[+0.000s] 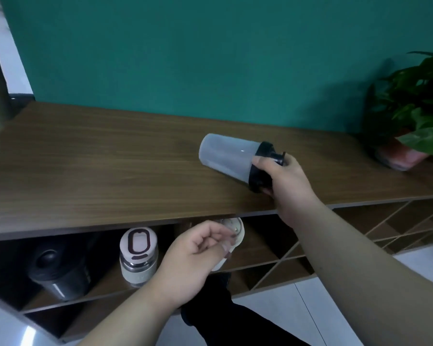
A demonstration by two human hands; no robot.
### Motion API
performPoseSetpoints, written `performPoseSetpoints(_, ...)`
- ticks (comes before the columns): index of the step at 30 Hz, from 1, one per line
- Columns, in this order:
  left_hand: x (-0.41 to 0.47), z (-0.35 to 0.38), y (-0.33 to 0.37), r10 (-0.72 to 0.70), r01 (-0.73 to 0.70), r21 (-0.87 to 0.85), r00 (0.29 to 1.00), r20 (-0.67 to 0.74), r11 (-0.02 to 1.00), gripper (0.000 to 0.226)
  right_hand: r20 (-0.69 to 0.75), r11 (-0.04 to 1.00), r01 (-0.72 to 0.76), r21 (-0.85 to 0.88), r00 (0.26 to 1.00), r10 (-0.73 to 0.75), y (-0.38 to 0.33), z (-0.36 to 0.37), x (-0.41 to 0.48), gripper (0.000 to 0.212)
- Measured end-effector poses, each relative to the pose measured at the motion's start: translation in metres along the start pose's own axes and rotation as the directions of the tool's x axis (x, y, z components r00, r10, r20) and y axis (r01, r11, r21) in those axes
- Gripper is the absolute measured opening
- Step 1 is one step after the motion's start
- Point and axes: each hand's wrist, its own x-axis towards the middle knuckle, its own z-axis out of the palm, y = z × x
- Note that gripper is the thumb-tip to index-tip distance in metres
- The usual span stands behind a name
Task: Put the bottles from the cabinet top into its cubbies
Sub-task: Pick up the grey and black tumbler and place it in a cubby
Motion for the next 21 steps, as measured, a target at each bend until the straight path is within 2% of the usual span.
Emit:
performPoseSetpoints(2, -0.005, 0.005, -0.01, -0.042, 0.042, -0.01, 0.999, 0.027, 0.999, 0.024, 0.104, 0.995, -0.018, 0.1, 0.995, 0.007, 0.008, -0.035, -0.018, 0.057)
performPoseSetpoints(3, -0.007, 0.008, -0.015, -0.069, 0.07, -0.025, 0.997, 0.047, 0.997, 0.035, 0.159, 0.992, -0.014, 0.123, 0.987, -0.006, 0.013, -0.055, -0.026, 0.052)
performPoseSetpoints(5, -0.01, 0.015, -0.025, -0.117, 0.121, -0.039, 0.989, 0.087, 0.992, 0.06, 0.269, 0.994, 0.037, 0.104, 0.961, -0.064, 0.024, -0.092, -0.036, 0.066)
performPoseSetpoints(7, -0.01, 0.024, -0.033, -0.141, 0.149, -0.055, 0.982, 0.122, 0.987, 0.078, 0.354, 0.993, 0.118, 0.007, 0.928, -0.113, 0.032, -0.124, -0.042, 0.083)
performPoseSetpoints(9, -0.009, 0.036, -0.041, -0.165, 0.175, -0.043, 0.971, 0.171, 0.984, 0.087, 0.45, 0.969, 0.193, -0.156, 0.887, -0.104, 0.038, -0.149, -0.043, 0.087)
performPoseSetpoints(12, -0.002, 0.059, -0.062, -0.234, 0.219, 0.101, 0.957, 0.174, 0.97, 0.094, 0.583, 0.859, 0.277, -0.431, 0.812, 0.03, 0.05, -0.168, -0.041, 0.093)
performPoseSetpoints(15, 0.01, 0.081, -0.099, -0.265, 0.194, 0.318, 0.944, 0.196, 0.928, 0.087, 0.63, 0.714, 0.394, -0.579, 0.772, 0.085, 0.069, -0.164, -0.032, 0.105)
performPoseSetpoints(18, 0.022, 0.1, -0.134, -0.309, 0.234, 0.419, 0.944, 0.12, 0.877, 0.086, 0.658, 0.712, 0.428, -0.557, 0.75, 0.063, 0.101, -0.152, -0.02, 0.109)
performPoseSetpoints(19, 0.027, 0.105, -0.144, -0.291, 0.235, 0.423, 0.954, 0.074, 0.875, 0.086, 0.641, 0.725, 0.421, -0.545, 0.767, 0.036, 0.112, -0.146, -0.016, 0.11)
performPoseSetpoints(21, 0.04, 0.116, -0.163, -0.231, 0.202, 0.411, 0.973, 0.023, 0.889, 0.085, 0.524, 0.78, 0.336, -0.527, 0.852, -0.013, 0.133, -0.131, -0.01, 0.117)
